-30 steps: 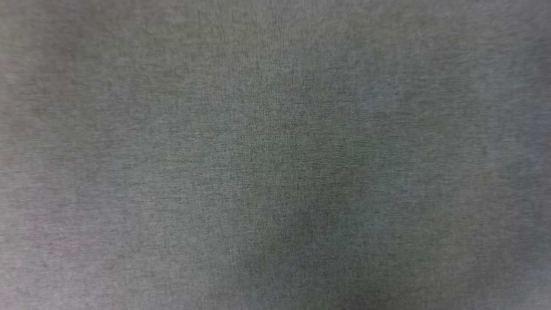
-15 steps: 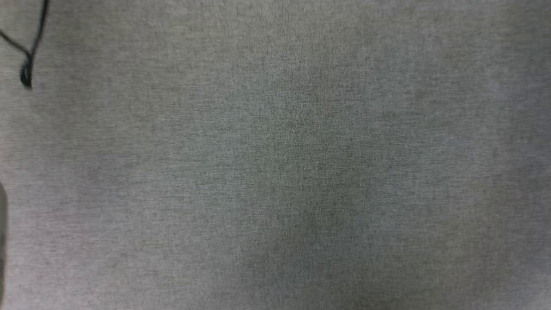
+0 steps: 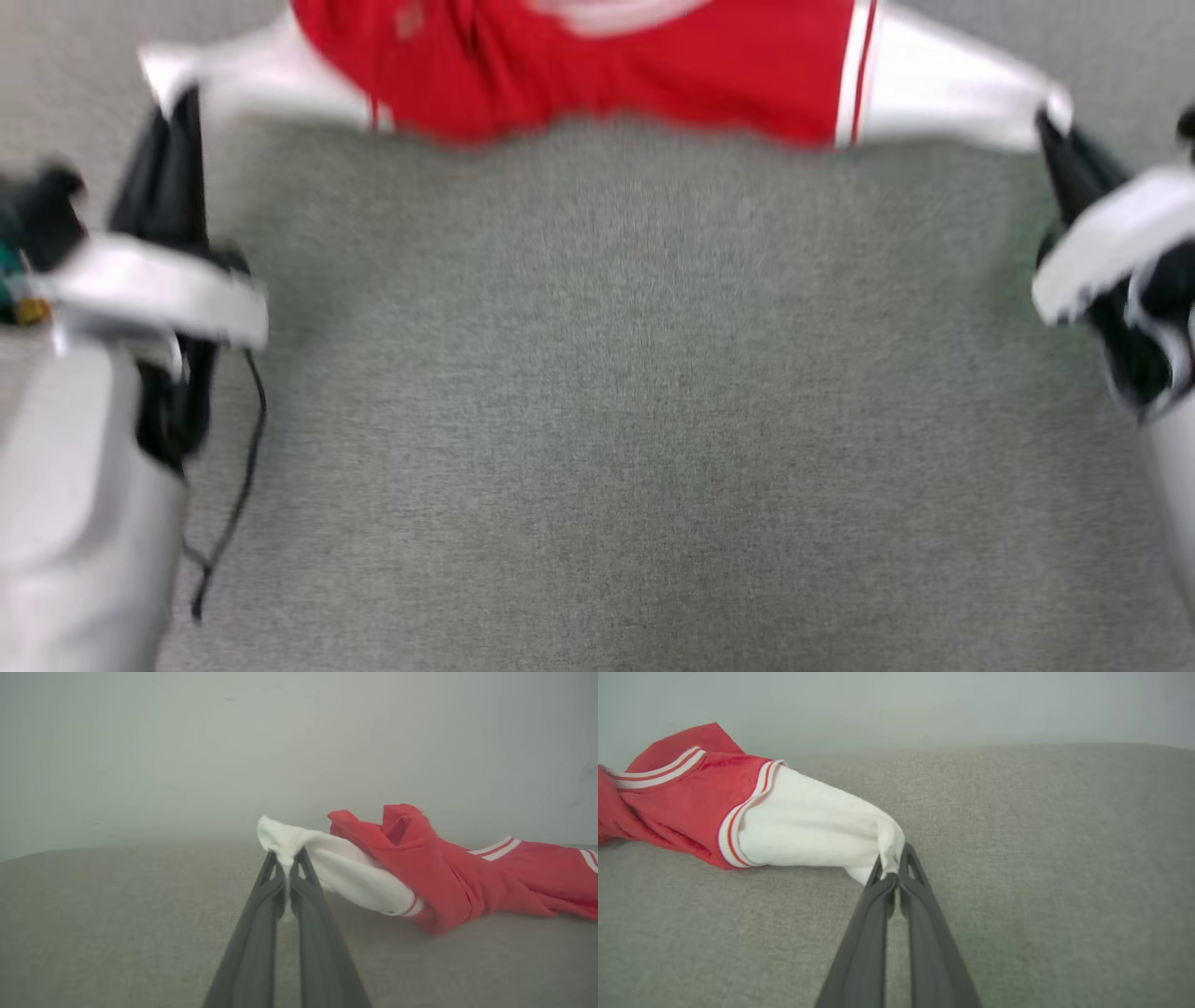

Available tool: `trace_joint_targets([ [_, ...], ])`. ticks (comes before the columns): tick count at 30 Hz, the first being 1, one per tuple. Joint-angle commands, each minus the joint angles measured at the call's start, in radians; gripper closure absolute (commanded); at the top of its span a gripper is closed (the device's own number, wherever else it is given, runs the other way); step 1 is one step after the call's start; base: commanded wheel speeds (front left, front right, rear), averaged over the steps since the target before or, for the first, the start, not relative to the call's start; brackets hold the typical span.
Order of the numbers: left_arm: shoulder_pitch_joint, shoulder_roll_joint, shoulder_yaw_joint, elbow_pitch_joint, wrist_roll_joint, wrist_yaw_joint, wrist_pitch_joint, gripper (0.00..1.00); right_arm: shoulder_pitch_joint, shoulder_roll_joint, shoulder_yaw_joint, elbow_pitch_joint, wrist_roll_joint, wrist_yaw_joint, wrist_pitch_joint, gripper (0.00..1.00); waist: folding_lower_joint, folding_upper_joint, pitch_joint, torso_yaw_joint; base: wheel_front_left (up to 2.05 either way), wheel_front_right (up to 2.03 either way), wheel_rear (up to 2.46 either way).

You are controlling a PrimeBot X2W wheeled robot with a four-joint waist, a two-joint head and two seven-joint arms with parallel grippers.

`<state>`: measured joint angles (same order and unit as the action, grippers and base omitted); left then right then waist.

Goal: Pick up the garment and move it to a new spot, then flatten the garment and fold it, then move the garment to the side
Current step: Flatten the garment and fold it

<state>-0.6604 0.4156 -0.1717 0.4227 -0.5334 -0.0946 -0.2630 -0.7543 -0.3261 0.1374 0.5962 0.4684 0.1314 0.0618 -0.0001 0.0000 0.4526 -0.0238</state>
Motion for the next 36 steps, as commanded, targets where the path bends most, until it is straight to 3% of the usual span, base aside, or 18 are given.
trace_joint_targets([
  [1, 0.022, -0.001, 0.007, -0.009, 0.007, 0.005, -0.002, 1.0, 0.021, -0.008, -0.005, -0.01, 0.007, -0.001, -0.001, 1.0, 0.0001, 0.0, -0.079, 0.009, 0.0, 0.0, 0.0],
  [8, 0.329, -0.033, 0.041, -0.115, 0.054, 0.046, -0.002, 1.0, 0.31, 0.01, -0.066, -0.12, 0.03, -0.002, 0.036, 1.0, 0.0001, 0.0, -0.229, 0.013, 0.0, 0.0, 0.0],
  [18, 0.665, -0.088, 0.061, -0.152, -0.034, 0.106, 0.058, 1.0, 0.726, 0.098, -0.187, -0.316, -0.014, -0.001, 0.154, 1.0, 0.0001, 0.0, -0.38, -0.003, 0.0, 0.0, 0.0],
  [25, 0.813, -0.106, 0.066, -0.151, -0.083, 0.133, 0.113, 1.0, 0.928, 0.174, -0.265, -0.404, -0.066, -0.002, 0.244, 1.0, 0.0001, 0.0, -0.444, -0.011, 0.0, 0.0, 0.0],
  [30, 0.835, -0.125, 0.049, -0.138, -0.093, 0.137, 0.133, 1.0, 0.973, 0.212, -0.288, -0.411, -0.094, -0.001, 0.255, 1.0, 0.0001, 0.0, -0.465, -0.013, 0.0, 0.0, 0.0],
  [31, 0.826, -0.128, 0.044, -0.134, -0.093, 0.135, 0.133, 1.0, 0.971, 0.211, -0.285, -0.404, -0.108, -0.001, 0.25, 0.89, 0.0001, 0.0, -0.467, -0.012, 0.0, 0.0, 0.0],
  [34, 0.797, -0.135, 0.025, -0.121, -0.086, 0.122, 0.136, 1.0, 0.944, 0.221, -0.277, -0.393, -0.114, -0.001, 0.226, 0.0, 0.0001, 0.0, -0.473, -0.01, 0.0, 0.0, 0.0],
  [36, 0.78, -0.138, 0.012, -0.111, -0.084, 0.116, 0.141, 1.0, 0.93, 0.221, -0.271, -0.388, -0.117, -0.001, 0.211, 0.0, 0.0001, 0.0, -0.475, -0.007, 0.0, 0.0, 0.0],
])
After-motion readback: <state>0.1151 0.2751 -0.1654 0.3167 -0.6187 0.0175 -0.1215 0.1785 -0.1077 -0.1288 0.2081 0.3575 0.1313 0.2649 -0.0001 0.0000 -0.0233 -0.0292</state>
